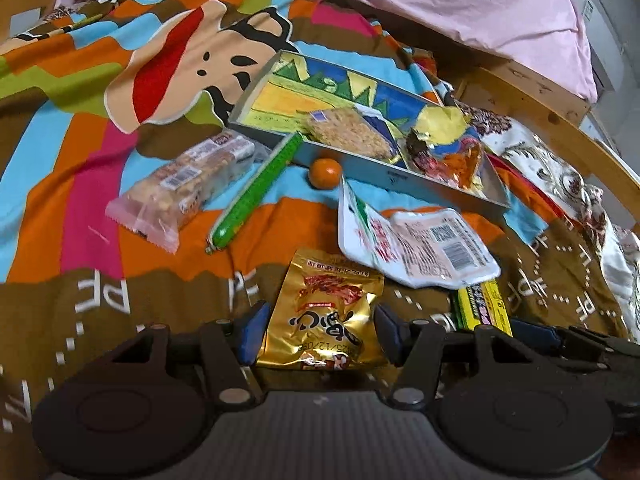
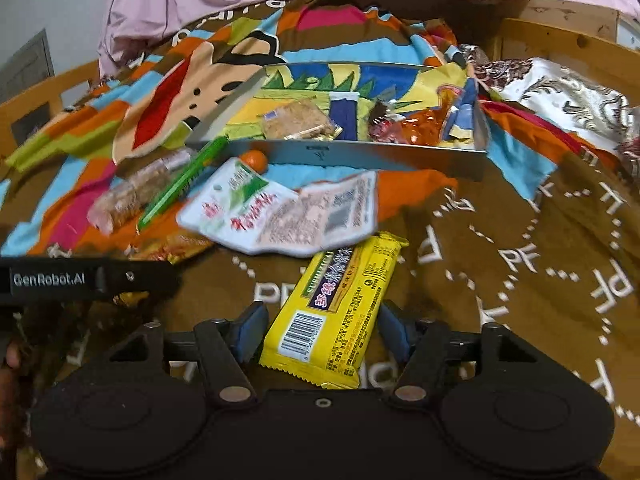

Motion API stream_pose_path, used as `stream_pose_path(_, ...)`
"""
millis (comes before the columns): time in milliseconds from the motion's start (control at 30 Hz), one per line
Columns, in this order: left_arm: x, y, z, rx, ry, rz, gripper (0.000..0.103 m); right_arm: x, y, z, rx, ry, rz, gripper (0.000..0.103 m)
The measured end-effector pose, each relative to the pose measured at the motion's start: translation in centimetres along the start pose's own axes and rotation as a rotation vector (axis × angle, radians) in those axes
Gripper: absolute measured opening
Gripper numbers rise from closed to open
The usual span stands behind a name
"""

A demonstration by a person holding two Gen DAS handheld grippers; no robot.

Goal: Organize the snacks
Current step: 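Close the right tool on the yellow packet while the left tool grasps the gold pouch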

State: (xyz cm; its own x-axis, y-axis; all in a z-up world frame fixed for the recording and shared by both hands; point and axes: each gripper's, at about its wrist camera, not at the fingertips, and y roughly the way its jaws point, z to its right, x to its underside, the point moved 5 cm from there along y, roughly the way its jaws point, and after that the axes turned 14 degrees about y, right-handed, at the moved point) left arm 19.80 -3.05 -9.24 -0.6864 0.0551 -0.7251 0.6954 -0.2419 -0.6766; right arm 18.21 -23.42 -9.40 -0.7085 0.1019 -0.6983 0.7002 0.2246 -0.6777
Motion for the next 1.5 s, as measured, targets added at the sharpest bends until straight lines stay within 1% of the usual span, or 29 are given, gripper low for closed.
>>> stream_pose_path(33, 0.1, 0.0, 0.1, -0.001, 0.003, -0.002, 0.062, 0.0, 0.1, 0.0, -0.003, 0.005, 0.002, 0.071)
stream_pose_path(67, 0.1, 0.1, 0.1, -0.001, 0.004, -0.003, 0.062, 0.0, 0.2, 0.1, -0.007, 0.015, 0.01, 0.075)
stream_pose_path(100, 0.2, 0.1, 0.1, 0.0, 0.001, -0.003, 0.064, -0.1, 0.3, 0.1, -0.009, 0.024, 0.018, 0.081)
stream_pose_path(167, 0.2, 0.1, 0.0, 0.019, -0.012, 0.002, 0.07, -0.1, 0.9, -0.1, -0.006, 0.027, 0.027, 0.086)
stream_pose_path(233, 0.2, 0.2, 0.0, 0.042, -0.03, 0.011, 0.078, -0.2, 1.4, -0.3, 0.007, 0.015, 0.038, 0.088)
stream_pose_path(367, 0.2, 0.7, 0.5, 0.035, -0.001, 0.011, 0.084, -0.2, 2.0, -0.7, 0.038, -0.012, 0.068, 0.089)
stream_pose_path(433, 0.1, 1.0, 0.8, 0.017, 0.026, 0.007, 0.083, -0.1, 2.1, -0.8, 0.059, -0.029, 0.075, 0.086)
stream_pose_path(467, 0.2, 1.0, 0.9, 0.012, 0.038, 0.006, 0.083, -0.1, 2.0, -0.9, 0.069, -0.037, 0.078, 0.082)
stream_pose_path(500, 0.2, 1.0, 1.1, 0.001, 0.049, 0.006, 0.08, 0.0, 2.0, -0.8, 0.076, -0.042, 0.08, 0.078)
stream_pose_path(533, 0.2, 1.1, 1.2, -0.007, 0.059, 0.006, 0.078, 0.0, 1.8, -0.8, 0.08, -0.042, 0.08, 0.076)
stream_pose_path(600, 0.3, 1.1, 1.2, -0.018, 0.064, 0.007, 0.073, 0.1, 1.5, -0.7, 0.088, -0.044, 0.079, 0.063)
stream_pose_path(667, 0.3, 0.9, 1.1, -0.023, 0.054, 0.012, 0.065, 0.3, 1.3, -0.7, 0.093, -0.056, 0.079, 0.058)
stream_pose_path(700, 0.4, 0.9, 1.0, -0.027, 0.046, 0.013, 0.059, 0.4, 1.2, -0.8, 0.097, -0.068, 0.08, 0.058)
stream_pose_path(833, 0.5, 0.5, 0.9, -0.016, 0.037, 0.022, 0.056, 0.7, 0.8, -1.3, 0.115, -0.117, 0.088, 0.056)
stream_pose_path(933, 0.9, -0.5, 1.0, 0.014, 0.01, 0.028, 0.054, 1.2, -0.1, -1.4, 0.124, -0.141, 0.093, 0.056)
stream_pose_path(1000, 1.1, -1.6, 1.1, 0.029, -0.008, 0.05, 0.054, 1.5, -0.8, -1.6, 0.129, -0.153, 0.103, 0.055)
stream_pose_path(1067, 1.0, -2.6, 1.2, 0.051, -0.041, 0.073, 0.054, 1.6, -1.5, -1.8, 0.126, -0.167, 0.125, 0.054)
stream_pose_path(1167, 1.3, -3.2, 1.4, 0.097, -0.098, 0.071, 0.054, 1.6, -2.7, -2.1, 0.125, -0.191, 0.166, 0.053)
stream_pose_path(1267, 1.9, -3.3, 1.9, 0.077, -0.071, 0.044, 0.054, 1.5, -3.9, -2.3, 0.124, -0.202, 0.217, 0.05)
stream_pose_path(1300, 2.0, -3.5, 2.0, 0.081, -0.071, 0.045, 0.054, 1.4, -4.2, -2.3, 0.128, -0.204, 0.232, 0.038)
stream_pose_path(1333, 2.1, -3.6, 2.1, 0.088, -0.077, 0.045, 0.054, 1.3, -4.4, -2.3, 0.134, -0.205, 0.241, 0.031)
stream_pose_path(1367, 2.2, -3.7, 2.1, 0.091, -0.082, 0.043, 0.054, 1.2, -4.6, -2.3, 0.131, -0.201, 0.243, 0.026)
stream_pose_path(1433, 2.5, -3.7, 2.2, 0.075, -0.073, 0.031, 0.054, 1.2, -4.3, -2.1, 0.123, -0.19, 0.221, 0.027)
stream_pose_path(1467, 2.6, -3.6, 2.2, 0.067, -0.066, 0.023, 0.054, 1.3, -3.9, -2.0, 0.12, -0.184, 0.195, 0.029)
stream_pose_path(1500, 2.8, -3.5, 2.2, 0.062, -0.063, 0.014, 0.054, 1.3, -3.6, -1.9, 0.119, -0.175, 0.174, 0.034)
